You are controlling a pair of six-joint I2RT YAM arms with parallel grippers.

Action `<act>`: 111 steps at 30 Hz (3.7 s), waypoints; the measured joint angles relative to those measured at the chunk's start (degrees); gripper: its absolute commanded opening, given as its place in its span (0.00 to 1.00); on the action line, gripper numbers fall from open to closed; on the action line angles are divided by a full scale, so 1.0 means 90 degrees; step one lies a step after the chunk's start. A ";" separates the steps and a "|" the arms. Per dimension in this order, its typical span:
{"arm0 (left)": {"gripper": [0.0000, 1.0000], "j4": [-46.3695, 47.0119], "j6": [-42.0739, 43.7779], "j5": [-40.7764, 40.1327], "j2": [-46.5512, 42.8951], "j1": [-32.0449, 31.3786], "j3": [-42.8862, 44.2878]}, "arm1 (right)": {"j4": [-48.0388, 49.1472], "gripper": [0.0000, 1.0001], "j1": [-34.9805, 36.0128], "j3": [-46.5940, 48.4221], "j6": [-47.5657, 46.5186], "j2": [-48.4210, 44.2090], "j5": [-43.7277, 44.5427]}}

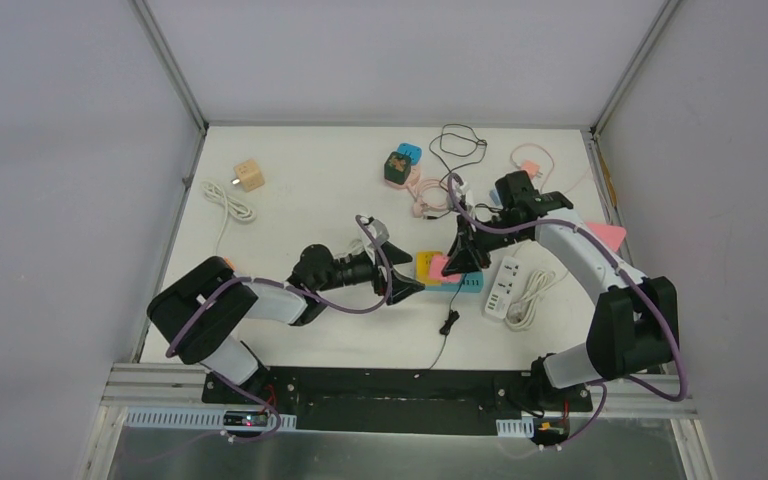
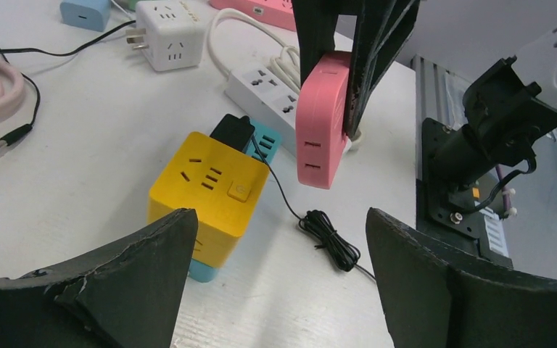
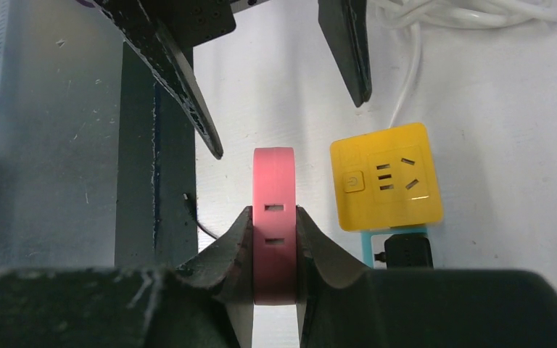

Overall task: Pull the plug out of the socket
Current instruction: Place the plug at the center of the board.

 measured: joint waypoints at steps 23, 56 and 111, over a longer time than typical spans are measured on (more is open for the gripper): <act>0.26 0.0899 0.0367 0.0119 0.0602 -0.0651 0.0083 | 0.0172 0.02 0.0573 -0.0002 -0.0022 0.0007 0.0345; 0.00 -0.1933 -0.0702 -0.0005 -0.0908 0.0316 -0.0017 | 0.0418 0.82 -0.0066 -0.0051 0.0214 -0.0452 0.0306; 0.00 -0.4478 -0.3113 -0.2924 -0.1209 0.5311 0.0391 | 0.1360 0.82 -0.0095 -0.0338 0.1234 -0.0612 0.0478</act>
